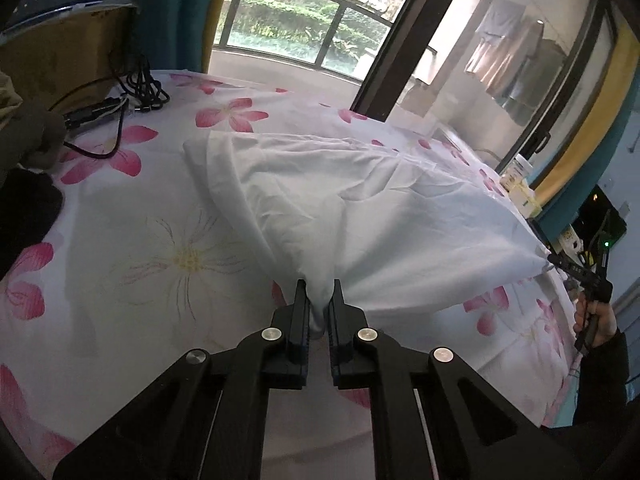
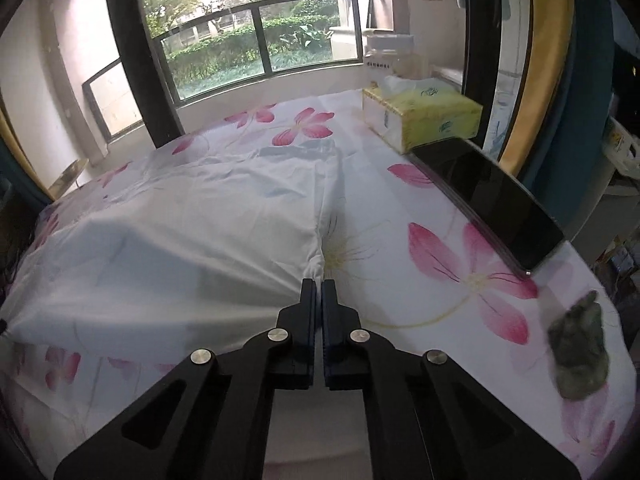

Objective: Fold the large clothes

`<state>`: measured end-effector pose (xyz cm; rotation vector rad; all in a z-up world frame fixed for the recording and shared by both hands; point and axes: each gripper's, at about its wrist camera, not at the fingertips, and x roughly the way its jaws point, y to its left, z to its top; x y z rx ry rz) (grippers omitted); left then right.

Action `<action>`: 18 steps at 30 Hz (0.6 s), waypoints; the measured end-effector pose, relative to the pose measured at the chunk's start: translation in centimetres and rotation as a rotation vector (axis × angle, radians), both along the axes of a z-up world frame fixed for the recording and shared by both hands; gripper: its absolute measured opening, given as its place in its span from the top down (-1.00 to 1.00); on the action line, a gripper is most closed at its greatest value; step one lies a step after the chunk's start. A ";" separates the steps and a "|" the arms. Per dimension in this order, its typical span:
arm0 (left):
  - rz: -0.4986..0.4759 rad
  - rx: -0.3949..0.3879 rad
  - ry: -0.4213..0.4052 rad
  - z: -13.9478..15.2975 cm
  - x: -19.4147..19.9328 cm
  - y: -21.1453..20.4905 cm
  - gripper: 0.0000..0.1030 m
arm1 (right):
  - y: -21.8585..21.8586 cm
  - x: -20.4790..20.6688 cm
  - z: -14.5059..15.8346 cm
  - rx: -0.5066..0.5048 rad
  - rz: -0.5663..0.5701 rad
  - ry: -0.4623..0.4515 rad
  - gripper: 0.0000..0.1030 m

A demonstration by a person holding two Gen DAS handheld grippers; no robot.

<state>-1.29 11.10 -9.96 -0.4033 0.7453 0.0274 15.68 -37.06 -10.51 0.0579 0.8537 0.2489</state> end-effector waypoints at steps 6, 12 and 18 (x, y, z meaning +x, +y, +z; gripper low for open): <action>-0.007 -0.001 0.007 -0.3 -1.3 -0.5 0.84 | -0.5 -1.6 0.1 -0.014 -0.007 -0.011 0.98; -0.017 0.014 0.013 -0.4 -3.1 -1.3 0.84 | -1.4 -3.6 0.1 -0.015 -0.014 -0.012 0.98; -0.021 0.004 0.028 -1.2 -4.7 -1.8 0.84 | -2.1 -5.7 -0.4 -0.021 -0.024 0.000 0.98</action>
